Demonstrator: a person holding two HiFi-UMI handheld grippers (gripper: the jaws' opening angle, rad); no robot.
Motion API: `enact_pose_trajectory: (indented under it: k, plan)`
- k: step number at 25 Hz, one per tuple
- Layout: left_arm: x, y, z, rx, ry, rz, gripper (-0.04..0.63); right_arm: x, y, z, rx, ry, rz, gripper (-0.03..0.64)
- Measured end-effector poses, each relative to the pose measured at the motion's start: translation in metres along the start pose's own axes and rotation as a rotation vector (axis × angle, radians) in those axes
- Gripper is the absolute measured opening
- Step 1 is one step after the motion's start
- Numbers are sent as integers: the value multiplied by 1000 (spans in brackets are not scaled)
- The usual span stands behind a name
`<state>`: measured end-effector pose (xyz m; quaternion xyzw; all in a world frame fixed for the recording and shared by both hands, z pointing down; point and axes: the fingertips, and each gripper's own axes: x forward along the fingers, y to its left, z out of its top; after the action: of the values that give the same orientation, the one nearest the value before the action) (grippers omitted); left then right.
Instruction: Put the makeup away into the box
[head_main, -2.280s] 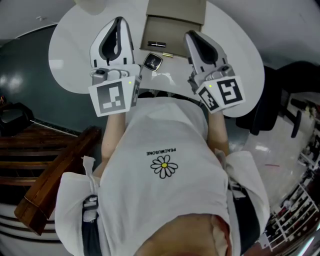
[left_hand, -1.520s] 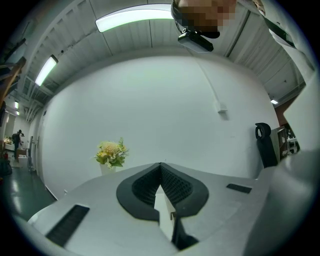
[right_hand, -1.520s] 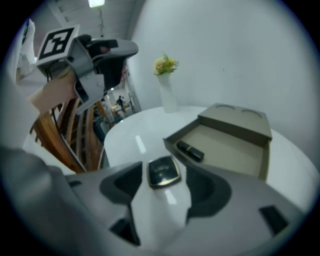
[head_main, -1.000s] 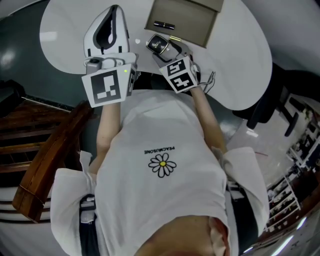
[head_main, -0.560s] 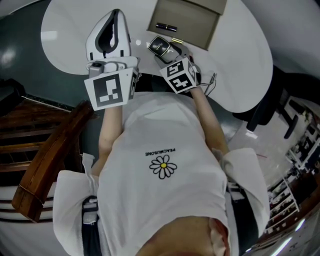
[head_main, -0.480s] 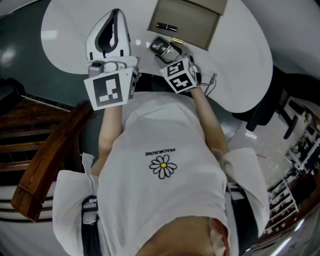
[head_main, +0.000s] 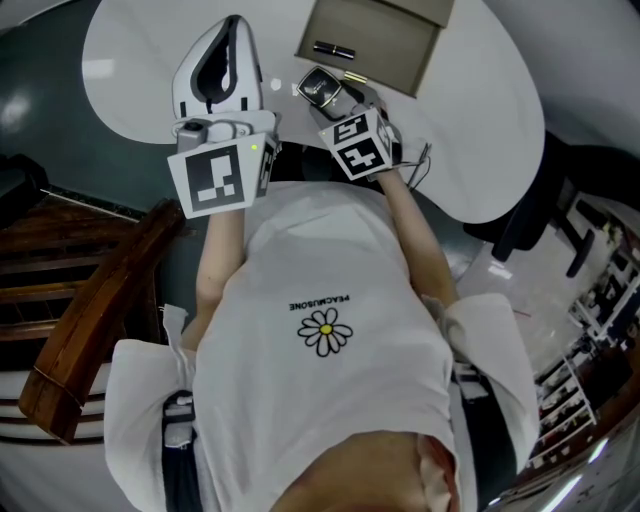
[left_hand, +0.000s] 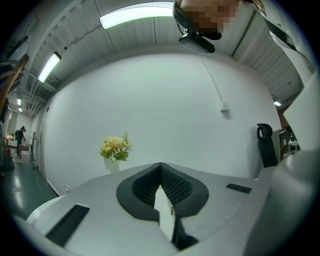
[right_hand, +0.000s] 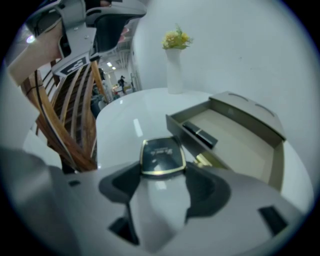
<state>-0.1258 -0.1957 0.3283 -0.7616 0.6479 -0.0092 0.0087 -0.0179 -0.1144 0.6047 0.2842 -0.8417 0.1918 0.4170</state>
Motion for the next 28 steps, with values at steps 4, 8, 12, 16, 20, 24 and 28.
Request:
enact_pose_trajectory:
  k: [4,8,12,16,20,24,28]
  plan:
    - [-5,0,1,8,2,2,20,-6,2,1,-9,-10,-11,293]
    - [-8,4,7,12,-17,5,20,-17,2,17,-25,-67,-25,293]
    - [-6,2,16,11,-42,4,20,-41,0,46,-15,-157,-39,293]
    - [-7,-2,25,13,-69,-10,20,-76,-7,84,-10,-282,-82,293]
    - [-8,-11,34,16,-87,-33,20,-116,-16,123,-4,-415,-137,293]
    - [-5,-31,47,28,-130,-89,20,-168,-30,155,25,-577,-212,293]
    - [-4,-46,60,33,-153,-133,20,-218,-42,173,80,-734,-292,293]
